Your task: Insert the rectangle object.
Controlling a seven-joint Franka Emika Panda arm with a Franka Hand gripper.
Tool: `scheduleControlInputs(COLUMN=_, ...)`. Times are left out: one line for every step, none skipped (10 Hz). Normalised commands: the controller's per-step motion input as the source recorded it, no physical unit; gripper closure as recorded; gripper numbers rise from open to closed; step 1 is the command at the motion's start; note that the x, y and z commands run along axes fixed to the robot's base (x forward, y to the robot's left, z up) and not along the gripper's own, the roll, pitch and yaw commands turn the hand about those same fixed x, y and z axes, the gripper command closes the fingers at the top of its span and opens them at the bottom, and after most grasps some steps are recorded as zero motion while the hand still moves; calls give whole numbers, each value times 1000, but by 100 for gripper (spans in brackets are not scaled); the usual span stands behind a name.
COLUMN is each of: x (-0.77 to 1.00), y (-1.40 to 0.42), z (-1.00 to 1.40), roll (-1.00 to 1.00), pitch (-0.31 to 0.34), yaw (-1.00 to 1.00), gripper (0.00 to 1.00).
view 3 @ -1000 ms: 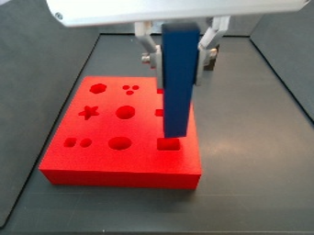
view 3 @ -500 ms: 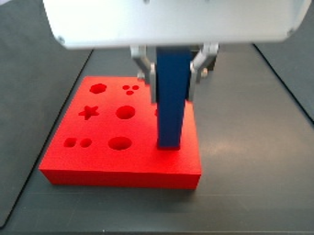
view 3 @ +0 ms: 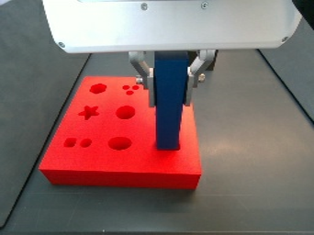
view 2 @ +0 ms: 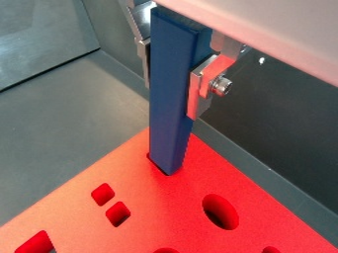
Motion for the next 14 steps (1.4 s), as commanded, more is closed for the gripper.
scheduleControlInputs(x=0, y=0, z=-46, roll=0, pitch=-7, yaw=-31, gripper=100)
scheduleControlInputs(x=166, y=0, z=-111, roll=-26, pitch=-7, yaw=0, gripper=100)
scheduleControlInputs(x=326, y=0, z=-197, roll=-14, pitch=0, yaw=-14, gripper=100)
scheduleControlInputs(x=246, y=0, z=-183, roll=0, pitch=0, yaw=-14, gripper=100)
scheduleControlInputs(x=157, y=0, z=-117, roll=0, pitch=4, yaw=-6, gripper=100)
scheduleControlInputs(x=180, y=0, z=-223, roll=0, pitch=0, yaw=0, gripper=100)
scheduleControlInputs(x=177, y=3, z=-331, roll=0, pitch=0, yaw=0, gripper=100)
scheduleControlInputs(x=83, y=23, z=-523, roll=-19, pitch=-47, yaw=0, gripper=100)
scheduleControlInputs(x=111, y=29, z=-809, roll=-136, pitch=-93, yaw=0, gripper=100)
scheduleControlInputs(x=243, y=66, z=-931, roll=-111, pitch=-71, yaw=0, gripper=100)
scheduleControlInputs(x=306, y=129, z=-960, roll=-107, pitch=-63, yaw=9, gripper=100)
scheduleControlInputs(x=560, y=320, z=-943, roll=-123, pitch=-57, yaw=303, gripper=100)
scheduleControlInputs(x=9, y=0, z=-166, roll=-157, pitch=-26, yaw=0, gripper=100)
scheduleControlInputs(x=0, y=0, z=0, roll=0, pitch=0, yaw=0, gripper=100)
